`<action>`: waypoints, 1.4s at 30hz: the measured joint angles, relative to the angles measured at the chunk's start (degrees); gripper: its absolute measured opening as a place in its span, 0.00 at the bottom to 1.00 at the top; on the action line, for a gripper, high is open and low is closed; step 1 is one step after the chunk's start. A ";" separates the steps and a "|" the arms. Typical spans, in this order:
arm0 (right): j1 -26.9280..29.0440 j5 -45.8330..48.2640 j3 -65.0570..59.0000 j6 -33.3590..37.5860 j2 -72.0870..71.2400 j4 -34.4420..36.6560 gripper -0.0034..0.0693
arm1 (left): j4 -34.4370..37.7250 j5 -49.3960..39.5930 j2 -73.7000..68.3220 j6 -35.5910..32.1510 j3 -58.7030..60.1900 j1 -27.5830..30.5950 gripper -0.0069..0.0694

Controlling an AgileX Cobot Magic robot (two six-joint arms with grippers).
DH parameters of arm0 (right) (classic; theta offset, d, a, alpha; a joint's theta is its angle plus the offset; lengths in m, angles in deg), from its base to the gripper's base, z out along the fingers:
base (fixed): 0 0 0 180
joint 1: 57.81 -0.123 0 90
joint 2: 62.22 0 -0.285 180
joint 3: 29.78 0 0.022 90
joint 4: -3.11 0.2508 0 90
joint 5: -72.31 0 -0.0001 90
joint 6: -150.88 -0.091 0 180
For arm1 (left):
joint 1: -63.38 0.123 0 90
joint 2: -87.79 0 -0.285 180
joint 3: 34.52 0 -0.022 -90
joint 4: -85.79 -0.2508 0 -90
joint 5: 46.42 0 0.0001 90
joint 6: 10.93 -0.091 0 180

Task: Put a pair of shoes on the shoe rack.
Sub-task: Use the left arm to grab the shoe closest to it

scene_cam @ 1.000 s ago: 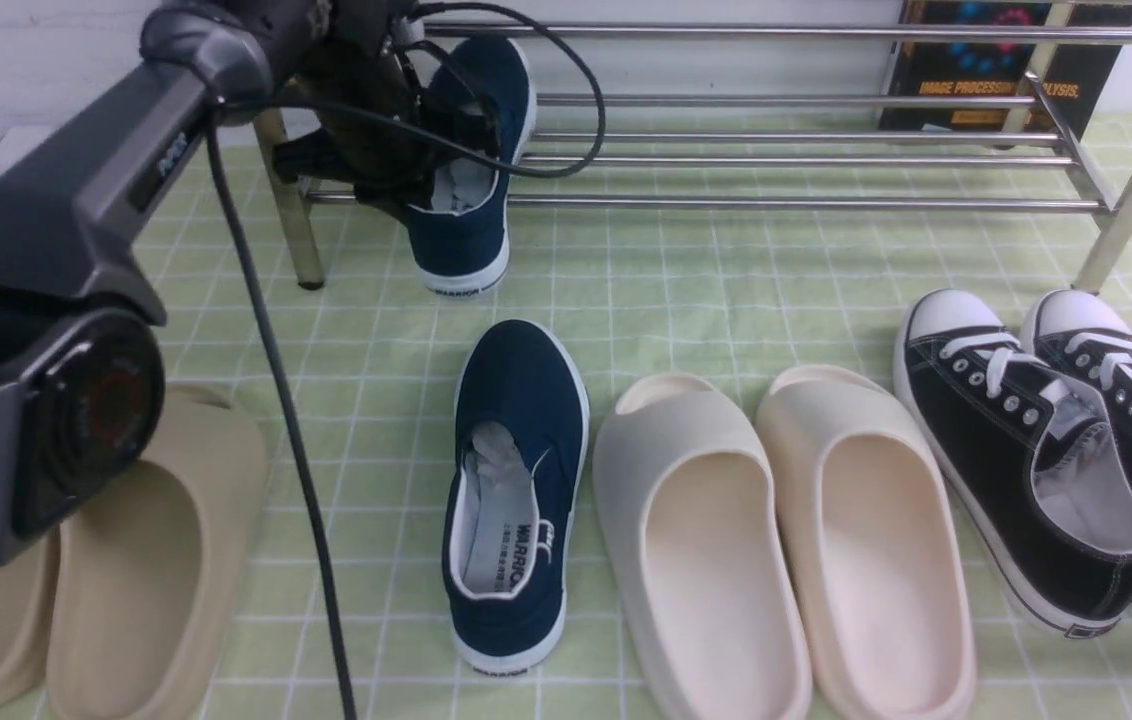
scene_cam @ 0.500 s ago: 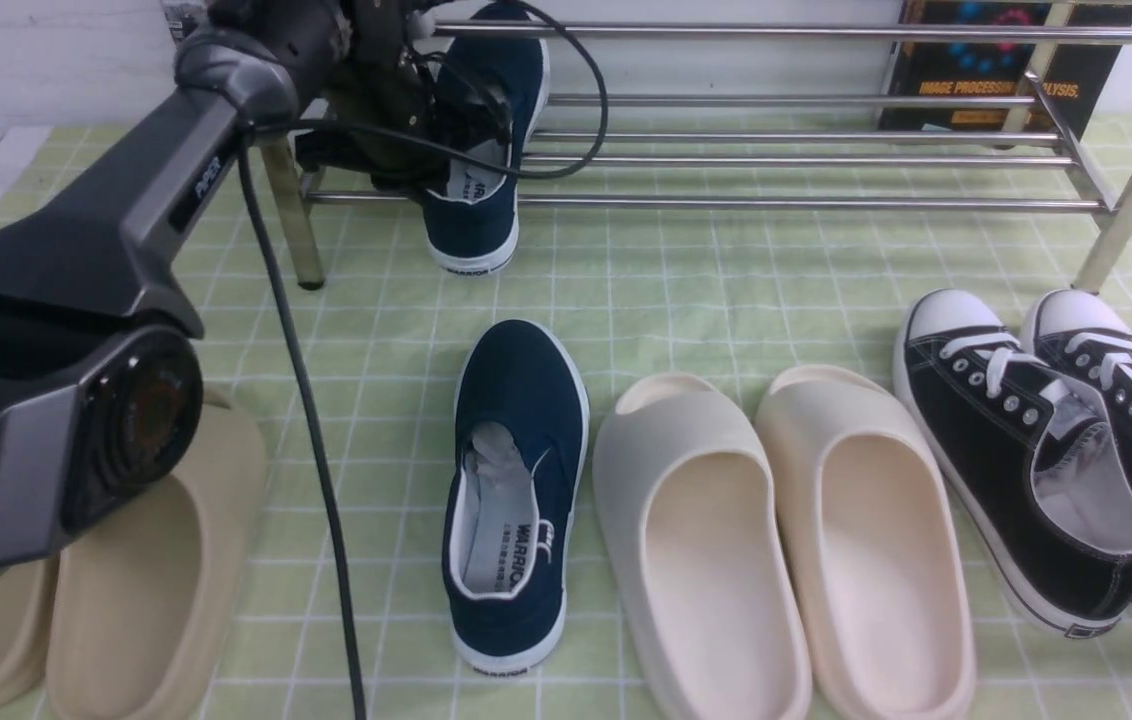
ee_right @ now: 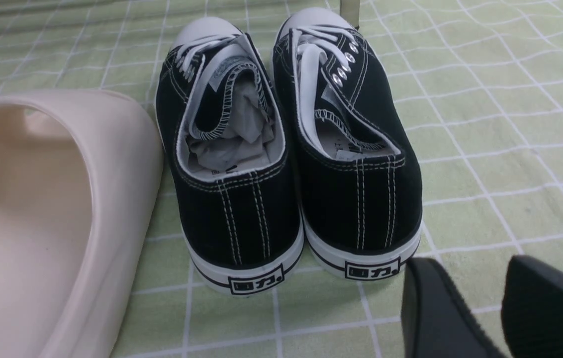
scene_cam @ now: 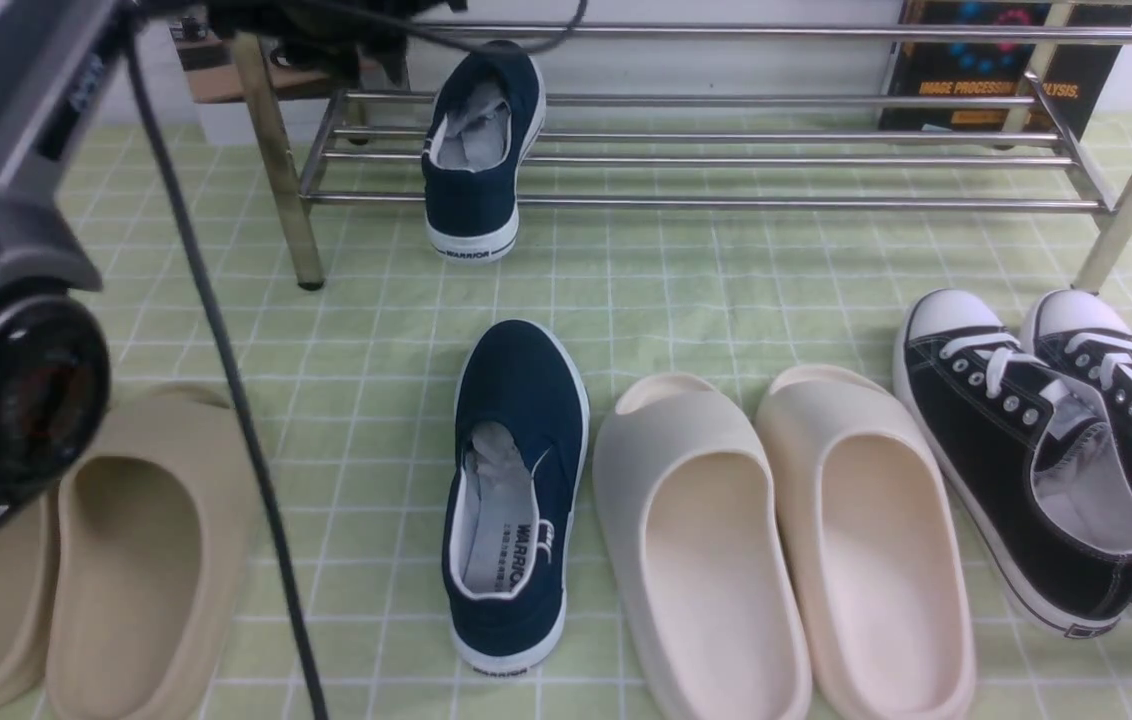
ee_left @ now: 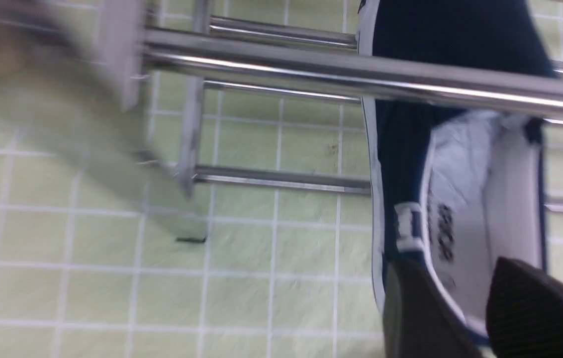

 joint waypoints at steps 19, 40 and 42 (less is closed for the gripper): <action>0.00 0.00 0.00 0.00 0.00 0.00 0.39 | 3.23 -0.63 38.78 -7.68 48.26 -2.81 0.07; 0.00 0.00 0.00 0.00 0.00 0.00 0.39 | 8.10 21.50 32.86 -2.39 78.52 -11.71 0.30; 0.00 0.00 0.00 0.00 0.00 0.00 0.39 | 9.28 23.82 30.67 -2.39 78.52 -11.71 0.42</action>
